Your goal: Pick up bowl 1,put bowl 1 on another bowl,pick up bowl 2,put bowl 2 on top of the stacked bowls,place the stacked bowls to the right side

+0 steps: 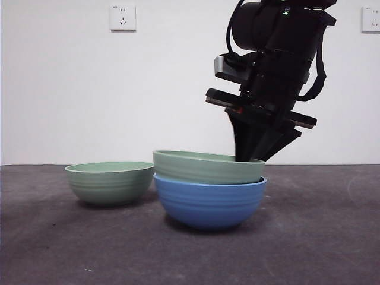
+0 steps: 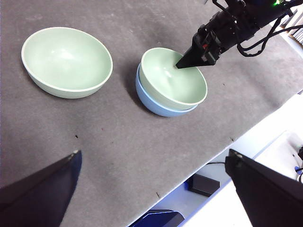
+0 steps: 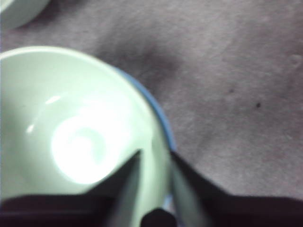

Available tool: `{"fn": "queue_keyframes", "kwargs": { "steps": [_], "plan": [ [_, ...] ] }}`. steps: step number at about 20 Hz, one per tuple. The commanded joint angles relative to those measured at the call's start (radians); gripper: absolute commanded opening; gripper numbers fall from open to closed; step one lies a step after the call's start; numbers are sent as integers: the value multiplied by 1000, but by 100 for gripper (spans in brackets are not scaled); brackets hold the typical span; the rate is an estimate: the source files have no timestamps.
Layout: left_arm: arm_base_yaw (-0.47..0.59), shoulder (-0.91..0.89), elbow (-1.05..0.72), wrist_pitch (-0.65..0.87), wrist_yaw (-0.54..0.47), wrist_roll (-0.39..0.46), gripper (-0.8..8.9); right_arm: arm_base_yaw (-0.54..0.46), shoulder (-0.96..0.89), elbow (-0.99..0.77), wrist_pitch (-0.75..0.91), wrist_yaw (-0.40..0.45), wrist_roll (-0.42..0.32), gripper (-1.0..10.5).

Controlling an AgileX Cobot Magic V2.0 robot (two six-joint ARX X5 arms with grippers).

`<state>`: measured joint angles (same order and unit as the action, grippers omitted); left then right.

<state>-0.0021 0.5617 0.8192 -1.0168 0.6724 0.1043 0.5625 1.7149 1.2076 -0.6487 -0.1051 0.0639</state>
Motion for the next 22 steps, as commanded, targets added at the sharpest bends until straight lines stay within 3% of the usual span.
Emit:
{"fn": "queue_keyframes", "kwargs": {
  "steps": [1, 9, 13, 18, 22],
  "plan": [
    [2, 8, 3, 14, 0, 0, 591, 7, 11, -12, 5, -1, 6, 355],
    [1, 147, 3, 115, -18, -6, 591, 16, -138, -11, -8, 2, 6, 351],
    [-4, 282, 3, 277, -37, -94, 592, 14, -336, -11, -85, 8, 6, 351],
    [-92, 513, 11, 488, -249, -178, 592, 14, -603, -11, -196, 8, 18, 350],
    [-172, 753, 112, 526, -417, -188, 592, 14, -753, -11, -286, 10, 52, 347]
  ]
}}
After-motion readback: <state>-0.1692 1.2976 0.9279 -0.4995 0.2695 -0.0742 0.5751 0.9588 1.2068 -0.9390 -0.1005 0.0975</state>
